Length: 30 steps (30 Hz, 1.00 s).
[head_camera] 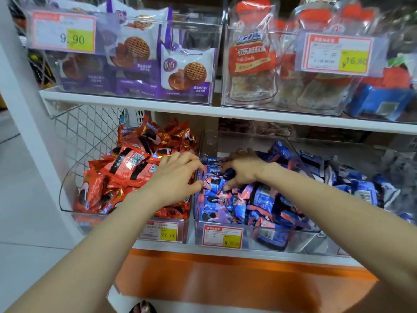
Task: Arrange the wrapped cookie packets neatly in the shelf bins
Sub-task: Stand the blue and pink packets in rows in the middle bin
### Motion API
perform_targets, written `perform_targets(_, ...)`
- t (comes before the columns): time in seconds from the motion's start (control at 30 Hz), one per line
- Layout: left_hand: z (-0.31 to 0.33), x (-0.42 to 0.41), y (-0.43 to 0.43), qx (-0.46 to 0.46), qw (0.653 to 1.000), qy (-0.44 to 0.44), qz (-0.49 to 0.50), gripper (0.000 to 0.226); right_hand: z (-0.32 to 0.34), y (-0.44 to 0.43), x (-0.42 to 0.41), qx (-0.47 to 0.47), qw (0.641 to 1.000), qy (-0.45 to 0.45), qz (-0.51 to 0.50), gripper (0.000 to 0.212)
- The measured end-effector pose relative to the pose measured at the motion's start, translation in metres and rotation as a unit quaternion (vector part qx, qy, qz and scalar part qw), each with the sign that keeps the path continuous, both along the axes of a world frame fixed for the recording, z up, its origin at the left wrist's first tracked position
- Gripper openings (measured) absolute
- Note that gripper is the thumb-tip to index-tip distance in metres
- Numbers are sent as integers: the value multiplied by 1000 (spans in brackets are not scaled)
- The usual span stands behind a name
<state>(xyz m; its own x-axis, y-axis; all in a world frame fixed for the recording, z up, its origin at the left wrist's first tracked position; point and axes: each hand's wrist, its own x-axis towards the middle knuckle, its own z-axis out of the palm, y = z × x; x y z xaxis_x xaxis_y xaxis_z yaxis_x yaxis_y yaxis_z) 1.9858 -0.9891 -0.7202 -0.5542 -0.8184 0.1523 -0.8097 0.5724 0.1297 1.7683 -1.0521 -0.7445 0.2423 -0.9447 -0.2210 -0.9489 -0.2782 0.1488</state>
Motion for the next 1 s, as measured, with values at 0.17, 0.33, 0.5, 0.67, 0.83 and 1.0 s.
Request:
perform_targets(0.17,1,-2,0,5,1000,8,-1,40,-25,5,30,-82,994,77,1,80)
perform_targets(0.33,2,-1,-1,7,1000,5,-4,41,-19,6,34,-76,996,11,-44,64)
perform_targets(0.5,2,-3,-2,1,1000,-2,-2,42,25,0,-2,-51,960,-258,-92,58)
perform_targets(0.67,4,-7,-4,-9,1000,-4,10,42,53,14,-62,-143,967,-186,-97,57)
perform_targets(0.83,8,-15,-2,-21,1000,-5,16,41,44,23,-85,-138,980,-121,-71,49)
perform_targets(1.0,8,-20,0,-31,999,11,12,39,31,24,-71,-93,991,-89,-39,54)
